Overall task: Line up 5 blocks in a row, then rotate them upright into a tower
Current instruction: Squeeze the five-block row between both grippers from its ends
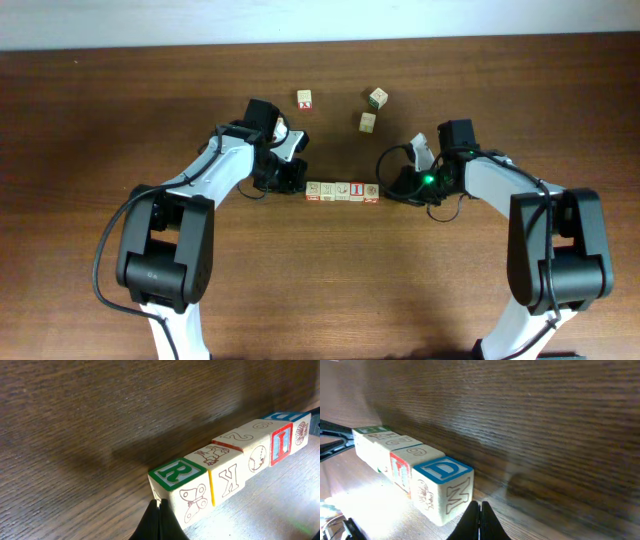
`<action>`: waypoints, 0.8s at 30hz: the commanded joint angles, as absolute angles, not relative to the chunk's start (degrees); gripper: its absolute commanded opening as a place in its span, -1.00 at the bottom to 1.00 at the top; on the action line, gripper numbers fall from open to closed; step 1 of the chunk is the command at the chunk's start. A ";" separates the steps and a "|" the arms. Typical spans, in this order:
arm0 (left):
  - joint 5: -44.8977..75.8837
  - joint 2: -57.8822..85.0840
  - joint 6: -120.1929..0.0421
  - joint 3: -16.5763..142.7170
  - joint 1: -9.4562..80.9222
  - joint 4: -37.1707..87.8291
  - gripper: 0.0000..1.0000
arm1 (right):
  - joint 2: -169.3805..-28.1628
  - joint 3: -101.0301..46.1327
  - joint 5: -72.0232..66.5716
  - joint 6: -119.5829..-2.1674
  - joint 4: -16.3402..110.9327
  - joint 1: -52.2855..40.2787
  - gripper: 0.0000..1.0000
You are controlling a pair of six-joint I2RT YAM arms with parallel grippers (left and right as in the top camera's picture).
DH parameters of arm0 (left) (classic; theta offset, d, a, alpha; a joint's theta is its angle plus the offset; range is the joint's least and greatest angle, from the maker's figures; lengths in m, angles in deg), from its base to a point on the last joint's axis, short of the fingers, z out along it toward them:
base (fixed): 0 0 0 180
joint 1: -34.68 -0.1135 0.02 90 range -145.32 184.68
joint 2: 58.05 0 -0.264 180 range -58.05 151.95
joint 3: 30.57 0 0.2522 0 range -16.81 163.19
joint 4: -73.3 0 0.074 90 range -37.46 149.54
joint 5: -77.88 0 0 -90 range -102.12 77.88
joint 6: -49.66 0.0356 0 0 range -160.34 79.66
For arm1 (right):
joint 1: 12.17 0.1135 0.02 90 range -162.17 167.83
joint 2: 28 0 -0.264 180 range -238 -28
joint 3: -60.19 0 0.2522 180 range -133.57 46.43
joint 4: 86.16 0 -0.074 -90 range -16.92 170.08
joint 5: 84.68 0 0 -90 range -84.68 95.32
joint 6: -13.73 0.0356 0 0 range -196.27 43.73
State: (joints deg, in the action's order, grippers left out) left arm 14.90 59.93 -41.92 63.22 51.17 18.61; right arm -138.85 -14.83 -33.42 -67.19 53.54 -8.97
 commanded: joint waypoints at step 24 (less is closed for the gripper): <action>16.00 60.30 -42.51 63.05 51.46 18.76 -1.00 | -139.17 -14.56 -39.33 -67.59 55.28 -6.12 -0.92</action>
